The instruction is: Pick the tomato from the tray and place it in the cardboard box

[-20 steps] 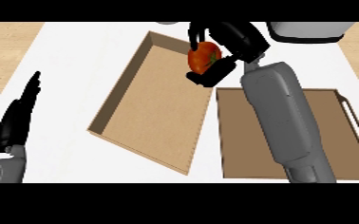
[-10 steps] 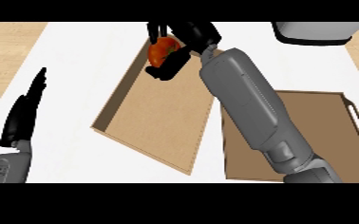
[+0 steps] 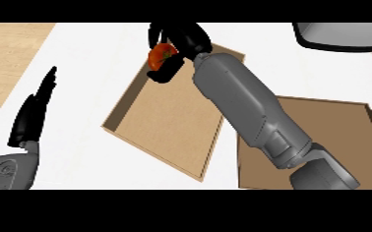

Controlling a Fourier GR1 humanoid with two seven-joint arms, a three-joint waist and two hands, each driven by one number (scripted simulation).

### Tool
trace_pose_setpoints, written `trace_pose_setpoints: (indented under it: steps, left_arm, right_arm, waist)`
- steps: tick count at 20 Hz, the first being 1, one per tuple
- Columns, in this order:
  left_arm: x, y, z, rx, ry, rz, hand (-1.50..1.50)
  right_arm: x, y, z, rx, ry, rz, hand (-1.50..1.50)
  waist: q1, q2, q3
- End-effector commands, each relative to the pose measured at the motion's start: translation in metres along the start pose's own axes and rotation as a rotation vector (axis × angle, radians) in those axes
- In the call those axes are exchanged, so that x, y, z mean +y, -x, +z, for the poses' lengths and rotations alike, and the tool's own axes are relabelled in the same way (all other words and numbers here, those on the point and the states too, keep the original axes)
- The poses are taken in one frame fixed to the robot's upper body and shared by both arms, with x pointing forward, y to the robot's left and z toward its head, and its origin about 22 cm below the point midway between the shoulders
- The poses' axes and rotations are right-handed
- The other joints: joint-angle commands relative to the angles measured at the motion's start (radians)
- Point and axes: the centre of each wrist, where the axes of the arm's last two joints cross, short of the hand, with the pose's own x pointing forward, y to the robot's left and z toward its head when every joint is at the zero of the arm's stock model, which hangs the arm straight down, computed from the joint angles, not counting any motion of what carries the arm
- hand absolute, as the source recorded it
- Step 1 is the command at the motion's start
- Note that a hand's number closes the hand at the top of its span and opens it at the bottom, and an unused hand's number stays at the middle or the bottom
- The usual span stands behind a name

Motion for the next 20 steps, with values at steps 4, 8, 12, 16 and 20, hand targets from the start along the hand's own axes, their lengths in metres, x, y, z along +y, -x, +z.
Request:
trace_pose_setpoints:
  steps: [4,8,12,16,20]
  left_arm:
    - [-0.011,0.000,-0.004,-0.019,0.019,-0.012,0.00]
    - [-0.001,-0.019,-0.015,-0.031,0.014,-0.014,0.00]
    - [-0.015,-0.013,-0.002,-0.026,0.020,0.002,0.00]
    - [-0.004,-0.006,-0.004,-0.002,0.008,0.017,0.00]
    - [0.015,0.003,0.001,-0.002,-0.036,-0.001,0.00]
  right_arm:
    - [0.022,0.030,0.008,0.139,-0.044,-0.086,-1.50]
    - [0.022,0.023,0.006,0.078,-0.025,-0.150,-1.50]
    - [0.011,0.016,0.000,-0.011,0.068,-0.215,-1.50]
    - [0.013,0.024,0.005,-0.029,0.203,-0.338,-1.50]
    - [-0.017,0.024,-0.007,-0.052,0.265,-0.460,-1.50]
  waist:
    - [0.030,0.012,0.000]
    - [0.036,0.013,0.001]
    - [0.020,0.006,0.001]
    - [0.013,0.005,0.002]
    - [-0.023,0.001,0.002]
